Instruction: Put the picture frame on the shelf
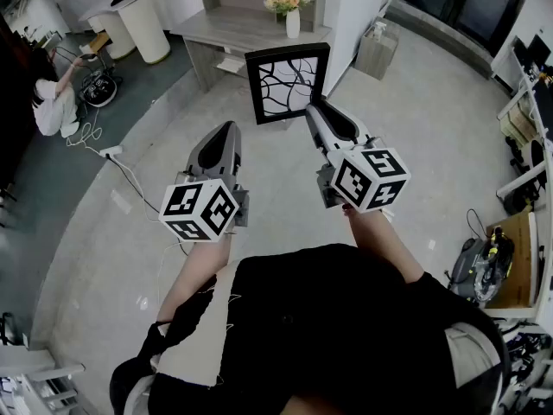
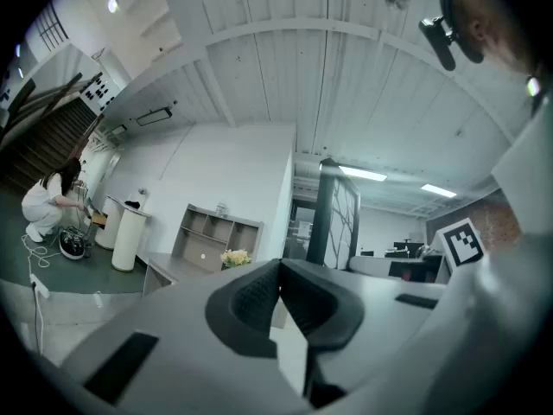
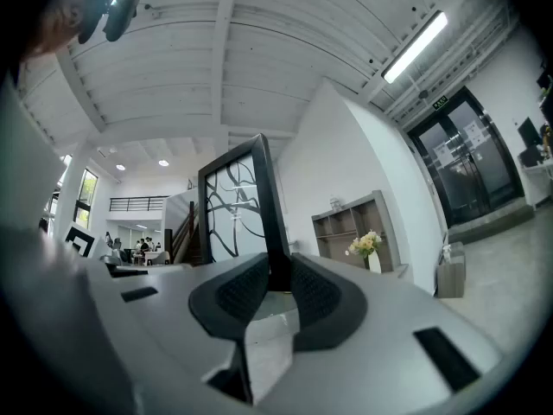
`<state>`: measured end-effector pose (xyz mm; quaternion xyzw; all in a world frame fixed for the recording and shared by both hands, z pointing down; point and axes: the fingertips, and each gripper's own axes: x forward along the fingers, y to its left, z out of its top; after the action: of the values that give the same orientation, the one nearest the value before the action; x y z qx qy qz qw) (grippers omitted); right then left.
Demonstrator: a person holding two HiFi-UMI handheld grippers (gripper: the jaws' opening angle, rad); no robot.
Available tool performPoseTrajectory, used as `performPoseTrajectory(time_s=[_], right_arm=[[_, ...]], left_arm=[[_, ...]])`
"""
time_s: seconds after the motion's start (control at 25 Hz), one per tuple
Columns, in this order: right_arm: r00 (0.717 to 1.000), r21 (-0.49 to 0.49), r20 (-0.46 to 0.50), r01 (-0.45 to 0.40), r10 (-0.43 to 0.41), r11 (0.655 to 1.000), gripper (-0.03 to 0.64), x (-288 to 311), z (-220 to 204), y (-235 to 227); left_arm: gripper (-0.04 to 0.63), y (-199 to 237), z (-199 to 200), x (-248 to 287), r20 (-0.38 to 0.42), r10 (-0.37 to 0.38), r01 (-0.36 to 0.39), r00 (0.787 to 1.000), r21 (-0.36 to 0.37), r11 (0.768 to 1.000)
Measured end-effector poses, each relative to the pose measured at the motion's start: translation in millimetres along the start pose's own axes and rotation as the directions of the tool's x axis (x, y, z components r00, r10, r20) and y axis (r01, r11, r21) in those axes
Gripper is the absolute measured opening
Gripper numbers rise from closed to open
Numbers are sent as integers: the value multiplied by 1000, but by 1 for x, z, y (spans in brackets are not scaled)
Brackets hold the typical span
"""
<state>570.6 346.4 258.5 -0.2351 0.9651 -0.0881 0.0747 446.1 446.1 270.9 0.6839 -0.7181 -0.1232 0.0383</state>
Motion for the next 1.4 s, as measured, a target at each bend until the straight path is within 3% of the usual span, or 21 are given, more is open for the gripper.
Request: performPoseTrajectory(time_s=[0.56, 0.88, 1.16, 1.4], right_arm=[[1000, 32, -13, -12, 13, 999, 86, 1, -2, 1], [1000, 48, -8, 10, -9, 999, 83, 37, -50, 43], [1000, 38, 24, 15, -16, 999, 81, 76, -44, 26], [999, 20, 39, 8, -8, 1000, 80, 133, -34, -12]], left_arm=[[12, -4, 3, -2, -11, 15, -15, 1000, 25, 1000], [12, 64, -12, -37, -21, 6, -6, 1000, -2, 1000], [12, 92, -6, -7, -8, -2, 2, 1000, 12, 1000], [12, 123, 2, 55, 7, 2, -2, 1000, 27, 1000]])
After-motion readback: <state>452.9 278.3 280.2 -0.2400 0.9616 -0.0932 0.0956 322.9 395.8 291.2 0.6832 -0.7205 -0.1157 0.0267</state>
